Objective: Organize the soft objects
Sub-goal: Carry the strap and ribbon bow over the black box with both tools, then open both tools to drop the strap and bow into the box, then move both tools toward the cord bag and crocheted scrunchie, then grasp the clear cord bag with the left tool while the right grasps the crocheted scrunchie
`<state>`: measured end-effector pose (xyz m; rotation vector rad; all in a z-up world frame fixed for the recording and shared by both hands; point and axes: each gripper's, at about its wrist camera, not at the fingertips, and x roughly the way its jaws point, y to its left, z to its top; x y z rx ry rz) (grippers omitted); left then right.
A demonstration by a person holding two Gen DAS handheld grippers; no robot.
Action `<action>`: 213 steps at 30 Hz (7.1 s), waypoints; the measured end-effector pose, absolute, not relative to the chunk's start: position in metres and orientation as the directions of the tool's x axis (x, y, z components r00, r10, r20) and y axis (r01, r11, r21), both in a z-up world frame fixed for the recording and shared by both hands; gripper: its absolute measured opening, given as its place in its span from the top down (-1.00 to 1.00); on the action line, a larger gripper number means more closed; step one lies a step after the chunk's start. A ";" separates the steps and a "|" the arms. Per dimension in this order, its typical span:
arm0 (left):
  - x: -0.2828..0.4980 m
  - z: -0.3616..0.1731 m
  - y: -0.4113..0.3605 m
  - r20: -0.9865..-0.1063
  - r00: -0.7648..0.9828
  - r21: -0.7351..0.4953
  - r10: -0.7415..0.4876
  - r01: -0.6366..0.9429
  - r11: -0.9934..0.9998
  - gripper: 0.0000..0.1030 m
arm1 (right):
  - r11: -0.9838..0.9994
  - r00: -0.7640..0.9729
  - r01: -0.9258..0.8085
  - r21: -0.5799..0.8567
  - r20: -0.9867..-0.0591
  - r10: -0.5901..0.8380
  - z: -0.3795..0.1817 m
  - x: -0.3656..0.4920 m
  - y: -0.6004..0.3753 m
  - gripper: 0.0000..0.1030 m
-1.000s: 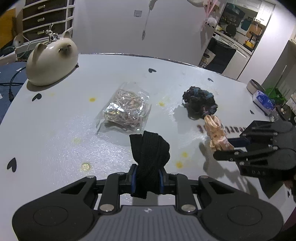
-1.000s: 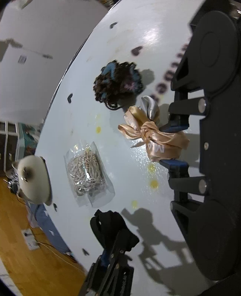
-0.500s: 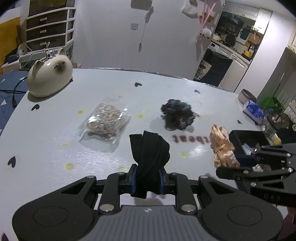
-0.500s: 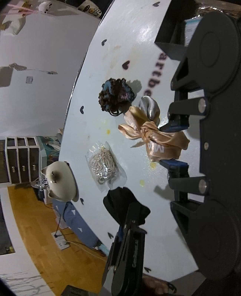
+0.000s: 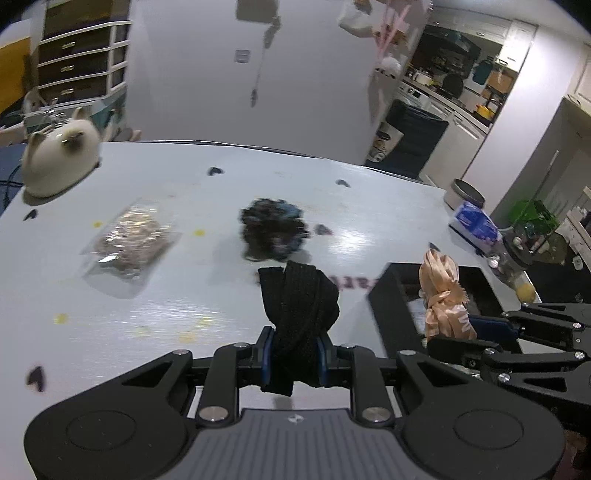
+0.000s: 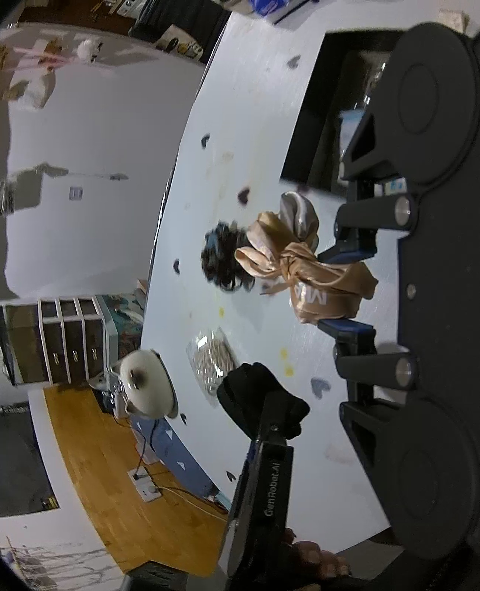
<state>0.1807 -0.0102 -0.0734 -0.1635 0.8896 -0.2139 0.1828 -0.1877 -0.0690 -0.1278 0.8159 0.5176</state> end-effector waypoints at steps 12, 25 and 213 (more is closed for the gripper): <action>0.191 -0.090 -0.105 -0.757 0.548 -0.351 -0.357 0.120 0.929 0.53 | 0.880 0.555 -0.465 0.096 -0.743 0.375 -0.076 0.181 -0.283 0.36; 0.224 -0.133 -0.179 -0.751 0.401 -0.560 -0.524 0.035 0.828 0.52 | 0.868 0.481 -0.494 0.058 -0.813 0.328 -0.097 0.190 -0.357 0.33; 0.344 -0.166 0.138 -0.812 0.565 -0.016 -0.142 0.221 0.975 -0.09 | 0.988 0.557 -0.119 0.096 -0.818 0.146 -0.159 0.338 -0.074 0.08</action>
